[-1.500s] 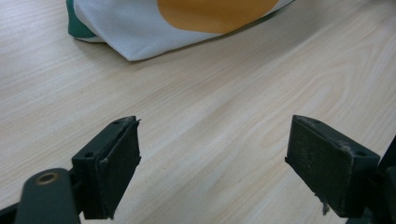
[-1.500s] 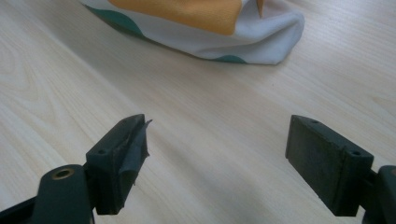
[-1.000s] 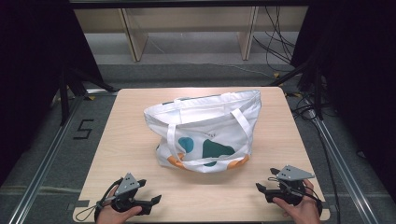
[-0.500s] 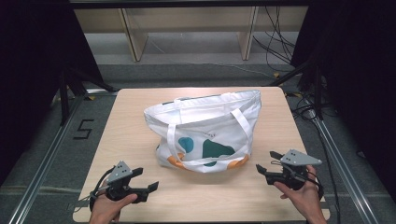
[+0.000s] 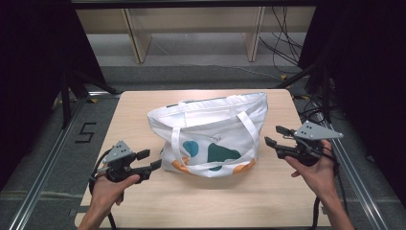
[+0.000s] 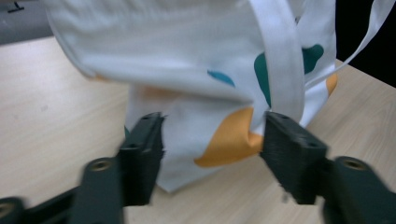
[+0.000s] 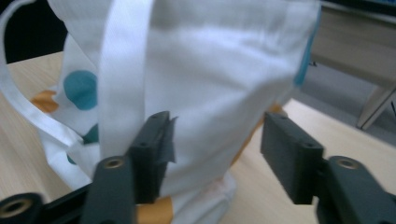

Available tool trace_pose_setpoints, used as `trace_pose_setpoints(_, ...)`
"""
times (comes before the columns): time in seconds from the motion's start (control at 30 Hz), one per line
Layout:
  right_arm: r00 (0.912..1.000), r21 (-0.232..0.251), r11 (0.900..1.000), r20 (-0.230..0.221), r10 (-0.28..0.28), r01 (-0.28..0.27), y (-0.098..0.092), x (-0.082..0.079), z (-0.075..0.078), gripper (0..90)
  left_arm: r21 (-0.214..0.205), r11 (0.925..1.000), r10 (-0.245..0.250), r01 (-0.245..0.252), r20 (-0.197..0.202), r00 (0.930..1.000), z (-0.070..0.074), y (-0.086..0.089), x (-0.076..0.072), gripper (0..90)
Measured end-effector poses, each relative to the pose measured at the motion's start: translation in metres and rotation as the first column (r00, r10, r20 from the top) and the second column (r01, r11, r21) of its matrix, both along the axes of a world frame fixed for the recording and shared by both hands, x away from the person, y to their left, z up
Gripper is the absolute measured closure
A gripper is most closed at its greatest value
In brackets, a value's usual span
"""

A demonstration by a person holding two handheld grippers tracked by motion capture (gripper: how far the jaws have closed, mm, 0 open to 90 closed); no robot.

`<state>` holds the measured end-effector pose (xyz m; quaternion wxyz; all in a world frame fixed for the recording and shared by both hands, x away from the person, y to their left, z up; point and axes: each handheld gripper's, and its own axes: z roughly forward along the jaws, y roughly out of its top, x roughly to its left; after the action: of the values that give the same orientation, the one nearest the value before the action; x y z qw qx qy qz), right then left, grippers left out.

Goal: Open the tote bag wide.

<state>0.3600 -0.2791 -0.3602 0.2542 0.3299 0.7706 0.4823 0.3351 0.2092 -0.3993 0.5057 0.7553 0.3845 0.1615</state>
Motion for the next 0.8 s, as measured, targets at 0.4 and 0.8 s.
trace_pose_setpoints(0.4, 0.9903, -0.1, 0.9919, 0.106, 0.089, -0.079, 0.024, 0.035, 0.064, 85.2, -0.031, 0.9994, 0.019, -0.017, 0.07, 0.9974, 0.051, -0.002, 0.05, 82.0)
trace_pose_setpoints(0.8, 0.9891, -0.191, 0.9734, 0.05, 0.138, -0.126, 0.064, 0.079, 0.073, 88.2, 0.004, 0.9998, 0.019, -0.019, 0.037, 0.9991, 0.054, -0.027, 0.097, 87.3)
